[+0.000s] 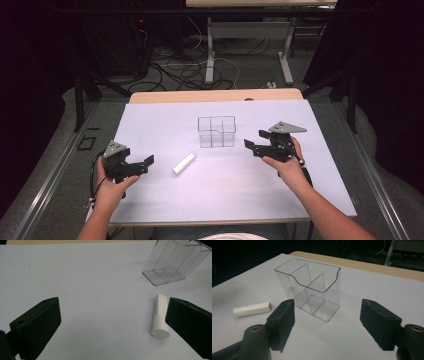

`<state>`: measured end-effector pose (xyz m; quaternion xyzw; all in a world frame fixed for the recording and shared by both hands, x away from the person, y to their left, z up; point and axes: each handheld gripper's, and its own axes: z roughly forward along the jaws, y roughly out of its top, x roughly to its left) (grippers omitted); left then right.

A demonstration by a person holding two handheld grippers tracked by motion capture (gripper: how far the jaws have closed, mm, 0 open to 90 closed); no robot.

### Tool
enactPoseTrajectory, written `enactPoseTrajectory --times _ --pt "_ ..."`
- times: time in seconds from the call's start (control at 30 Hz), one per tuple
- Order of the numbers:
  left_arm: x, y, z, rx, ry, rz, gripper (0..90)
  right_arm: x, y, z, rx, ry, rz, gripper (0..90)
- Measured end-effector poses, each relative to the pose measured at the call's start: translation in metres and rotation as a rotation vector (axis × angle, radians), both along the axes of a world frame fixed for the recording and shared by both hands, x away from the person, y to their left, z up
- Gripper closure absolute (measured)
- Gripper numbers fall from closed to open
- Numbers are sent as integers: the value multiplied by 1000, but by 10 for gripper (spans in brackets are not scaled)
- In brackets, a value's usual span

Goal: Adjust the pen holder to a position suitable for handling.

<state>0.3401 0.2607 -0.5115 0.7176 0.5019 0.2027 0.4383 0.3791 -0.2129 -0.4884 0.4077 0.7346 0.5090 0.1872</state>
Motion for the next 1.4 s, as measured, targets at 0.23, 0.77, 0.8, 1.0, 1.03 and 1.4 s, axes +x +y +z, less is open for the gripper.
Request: enactPoseTrajectory --times 0.23,0.77,0.8,1.0,1.03,1.4 --pt "-2 -14 5 2 5 -43 16 -7 -6 -9 -55 -16 -6 157" --pt "0 -41 -2 50 64 -115 154 -5 -8 -17 -122 -24 -9 147" --pt "1 -43 -2 46 75 -122 156 -5 -9 -17 -121 -24 -4 147" --pt "11 -57 2 80 99 -147 202 -5 -10 -15 -115 -24 -6 147" --pt "12 -59 3 85 100 -146 211 -6 -10 -15 -116 -22 -9 147" --pt "21 -73 -2 158 158 -185 321 -4 -14 -16 -107 -4 -15 148"
